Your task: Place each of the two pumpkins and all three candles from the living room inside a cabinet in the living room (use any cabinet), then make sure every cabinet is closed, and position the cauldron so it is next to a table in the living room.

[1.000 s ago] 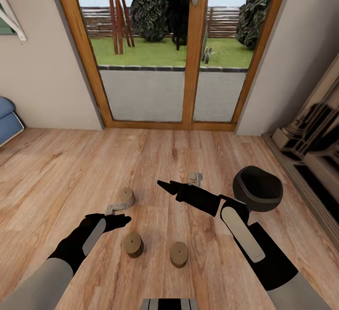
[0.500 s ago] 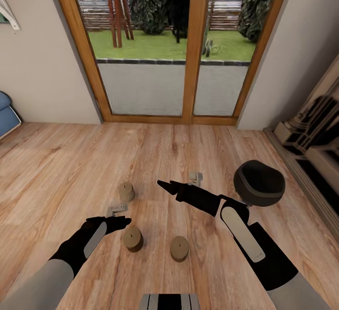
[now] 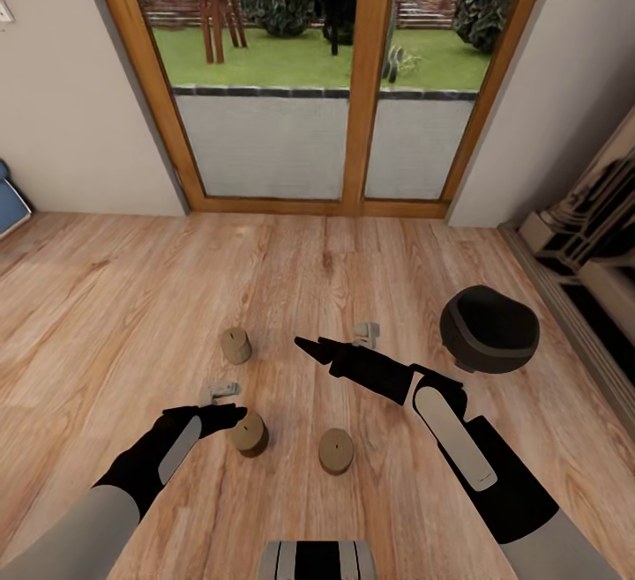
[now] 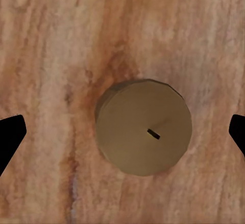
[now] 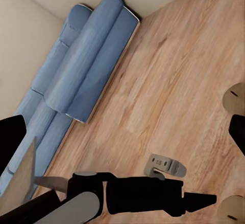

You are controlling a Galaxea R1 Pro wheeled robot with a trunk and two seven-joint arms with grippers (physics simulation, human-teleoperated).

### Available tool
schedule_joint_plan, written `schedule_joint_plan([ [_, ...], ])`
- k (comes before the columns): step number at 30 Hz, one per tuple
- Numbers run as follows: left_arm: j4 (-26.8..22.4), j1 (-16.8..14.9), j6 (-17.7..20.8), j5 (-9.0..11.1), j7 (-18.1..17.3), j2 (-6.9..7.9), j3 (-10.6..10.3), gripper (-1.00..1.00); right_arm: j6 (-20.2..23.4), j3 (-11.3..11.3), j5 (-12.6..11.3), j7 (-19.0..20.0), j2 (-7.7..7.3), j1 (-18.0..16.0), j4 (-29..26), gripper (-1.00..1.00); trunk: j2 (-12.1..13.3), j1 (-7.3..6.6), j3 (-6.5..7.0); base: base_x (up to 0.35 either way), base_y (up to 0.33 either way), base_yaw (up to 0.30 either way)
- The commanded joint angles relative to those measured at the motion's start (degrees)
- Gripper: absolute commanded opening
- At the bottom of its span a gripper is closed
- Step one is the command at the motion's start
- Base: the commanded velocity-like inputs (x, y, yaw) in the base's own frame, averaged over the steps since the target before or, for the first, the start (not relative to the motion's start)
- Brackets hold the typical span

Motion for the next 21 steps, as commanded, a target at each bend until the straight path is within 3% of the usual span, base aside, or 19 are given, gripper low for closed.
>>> schedule_joint_plan([
  [1,-0.09,-0.02,0.15,0.6,0.43,-0.03,-0.31,1.0,0.2,0.03,-0.29,-0.02,-0.03,-0.04,-0.02,1.0,-0.03,0.01,-0.27,0.0,0.0,0.0],
  [8,-0.09,-0.01,0.13,0.63,0.44,-1.02,-0.63,1.0,0.16,0.03,-0.29,-0.02,-0.03,-0.04,-0.02,1.0,-0.13,0.19,-1.82,0.0,0.0,0.0],
  [14,-0.09,-0.01,0.13,0.53,0.5,-1.76,-3.12,1.0,0.06,0.03,-0.24,-0.05,-0.03,-0.04,-0.02,1.0,-0.21,0.35,-3.15,0.0,0.0,0.0],
  [21,-0.16,-0.02,0.13,0.56,0.55,-1.75,-3.42,1.0,-0.03,0.03,-0.2,-0.17,-0.03,-0.04,0.06,1.0,-0.21,0.35,-3.15,0.0,0.0,0.0],
])
